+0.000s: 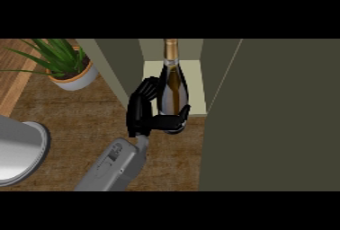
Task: Pick up the wine, place it into the cabinet and close the cabinet
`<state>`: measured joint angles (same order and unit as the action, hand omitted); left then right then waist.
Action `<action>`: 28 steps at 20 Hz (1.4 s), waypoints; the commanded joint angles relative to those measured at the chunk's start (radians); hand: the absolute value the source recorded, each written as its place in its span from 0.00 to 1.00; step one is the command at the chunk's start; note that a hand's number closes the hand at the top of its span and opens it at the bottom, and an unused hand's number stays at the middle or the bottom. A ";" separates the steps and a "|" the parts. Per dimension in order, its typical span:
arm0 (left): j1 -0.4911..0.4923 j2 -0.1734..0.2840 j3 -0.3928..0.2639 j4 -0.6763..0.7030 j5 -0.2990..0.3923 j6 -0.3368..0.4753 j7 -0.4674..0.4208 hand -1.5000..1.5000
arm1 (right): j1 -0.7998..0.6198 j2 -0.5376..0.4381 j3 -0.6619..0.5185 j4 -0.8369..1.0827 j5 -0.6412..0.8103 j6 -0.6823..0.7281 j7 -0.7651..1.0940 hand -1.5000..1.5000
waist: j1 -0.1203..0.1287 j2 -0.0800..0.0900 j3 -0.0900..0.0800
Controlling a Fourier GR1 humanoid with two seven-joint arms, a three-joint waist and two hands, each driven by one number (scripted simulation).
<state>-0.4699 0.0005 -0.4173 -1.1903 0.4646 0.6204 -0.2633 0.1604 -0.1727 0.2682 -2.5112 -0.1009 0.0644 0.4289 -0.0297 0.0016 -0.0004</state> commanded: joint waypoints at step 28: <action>-0.378 -0.001 0.049 0.575 0.426 -0.087 -0.239 1.00 | 0.038 0.008 -0.047 -0.187 -0.159 0.039 0.118 0.00 | -0.007 0.003 0.000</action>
<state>-0.7873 -0.0001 -0.3847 -0.6564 0.8667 0.5363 -0.5073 0.1871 -0.1470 0.2496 -2.5105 -0.1151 0.1111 0.4316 -0.0404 0.0053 -0.0006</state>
